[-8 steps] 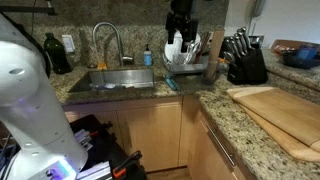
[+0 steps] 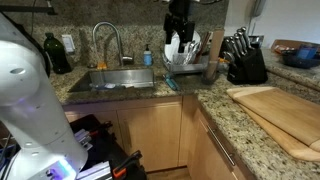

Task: Close the tap

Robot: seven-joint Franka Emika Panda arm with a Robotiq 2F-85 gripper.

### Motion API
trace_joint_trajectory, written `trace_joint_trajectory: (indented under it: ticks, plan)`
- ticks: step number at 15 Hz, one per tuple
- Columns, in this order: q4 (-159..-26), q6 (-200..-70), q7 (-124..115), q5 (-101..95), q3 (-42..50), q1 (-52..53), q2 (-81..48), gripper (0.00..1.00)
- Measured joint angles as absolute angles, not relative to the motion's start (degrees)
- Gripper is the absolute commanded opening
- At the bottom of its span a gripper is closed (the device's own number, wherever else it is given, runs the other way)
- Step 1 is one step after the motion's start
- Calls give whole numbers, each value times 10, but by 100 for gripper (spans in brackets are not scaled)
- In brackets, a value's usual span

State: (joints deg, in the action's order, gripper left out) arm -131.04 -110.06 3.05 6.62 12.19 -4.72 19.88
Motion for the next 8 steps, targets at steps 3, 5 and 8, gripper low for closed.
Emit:
trace_joint_trajectory:
  ticks: [3, 5, 8]
  plan:
    - [-1321, -1160, 34, 120, 66, -2, 176, 100]
    - [-1328, -1193, 31, 121, 17, 33, 172, 100]
    - [-1329, -1222, 24, 120, -56, 88, 170, 100]
